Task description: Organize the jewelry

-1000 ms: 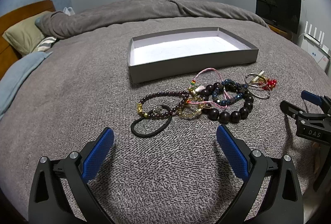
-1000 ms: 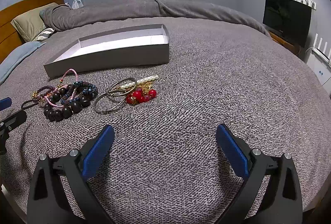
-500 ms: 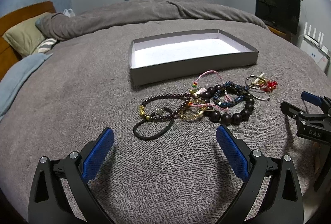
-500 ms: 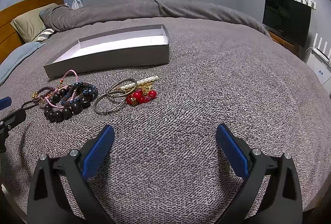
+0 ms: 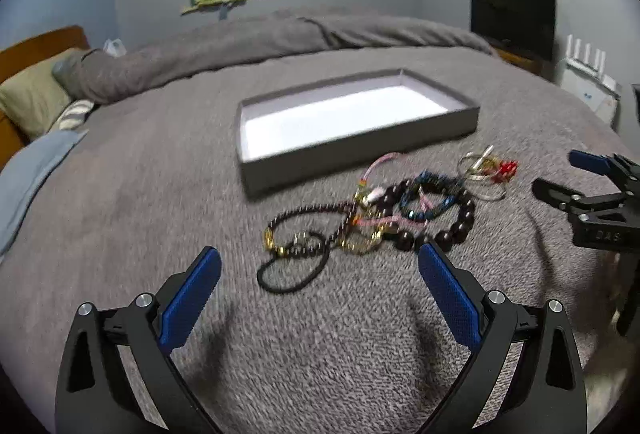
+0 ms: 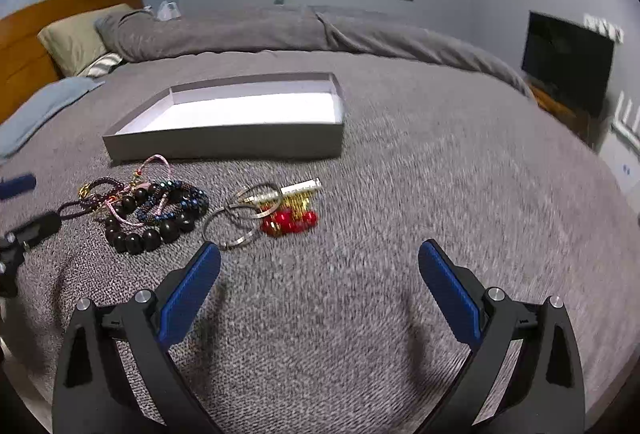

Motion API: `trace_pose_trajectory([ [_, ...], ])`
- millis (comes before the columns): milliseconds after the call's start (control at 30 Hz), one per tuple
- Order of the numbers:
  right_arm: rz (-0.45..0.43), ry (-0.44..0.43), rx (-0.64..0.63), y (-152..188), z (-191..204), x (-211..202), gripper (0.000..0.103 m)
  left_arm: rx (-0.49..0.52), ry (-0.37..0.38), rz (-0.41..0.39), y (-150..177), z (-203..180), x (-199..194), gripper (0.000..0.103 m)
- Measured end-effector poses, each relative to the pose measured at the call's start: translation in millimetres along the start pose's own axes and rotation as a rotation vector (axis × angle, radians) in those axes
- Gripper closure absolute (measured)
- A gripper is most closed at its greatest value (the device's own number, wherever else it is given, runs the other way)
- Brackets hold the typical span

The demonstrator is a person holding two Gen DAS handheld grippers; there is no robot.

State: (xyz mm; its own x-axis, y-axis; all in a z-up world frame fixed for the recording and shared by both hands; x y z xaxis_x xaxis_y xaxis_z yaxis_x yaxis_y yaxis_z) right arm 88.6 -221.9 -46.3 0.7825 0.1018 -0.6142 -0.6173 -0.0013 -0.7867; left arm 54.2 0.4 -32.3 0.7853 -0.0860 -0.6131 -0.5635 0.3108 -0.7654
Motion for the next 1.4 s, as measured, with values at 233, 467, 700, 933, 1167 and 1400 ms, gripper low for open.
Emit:
trace_pose_trajectory([
  [233, -0.022, -0.038, -0.096, -21, 9, -6, 0.005, 0.047, 0.066, -0.071, -12, 12, -10, 0.005],
  [467, -0.012, -0.127, -0.128, -25, 25, -9, 0.005, 0.034, 0.070, -0.032, -8, 31, -3, 0.005],
  [700, 0.029, -0.142, -0.122, -21, 26, 4, 0.005, 0.024, 0.096, 0.017, 4, 36, 8, 0.005],
  [933, 0.105, -0.172, -0.113, -21, 34, 35, 0.027, 0.029, 0.111, 0.029, 7, 29, 11, 0.005],
  [1167, 0.159, -0.154, -0.143, -18, 42, 60, 0.037, 0.021, 0.121, 0.037, 9, 31, 13, 0.005],
  [1400, 0.184, -0.156, -0.142, -14, 43, 71, 0.042, 0.003, 0.138, 0.056, 13, 32, 19, 0.005],
])
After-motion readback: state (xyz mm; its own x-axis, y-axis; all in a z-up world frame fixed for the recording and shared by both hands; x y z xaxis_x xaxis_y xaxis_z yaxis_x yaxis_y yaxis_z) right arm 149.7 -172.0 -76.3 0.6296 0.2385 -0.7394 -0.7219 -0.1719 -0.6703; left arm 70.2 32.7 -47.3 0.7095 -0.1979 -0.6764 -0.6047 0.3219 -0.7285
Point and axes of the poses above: each gripper's, at about its wrist camera, not at the fingertips, and x roughly the way its jaws point, z to its left, y to its underside, the point moved 7 cm from there along x, roughly the way its jaws point, and after that the axes turned 9 degrees about x, right-handed, at the moved point
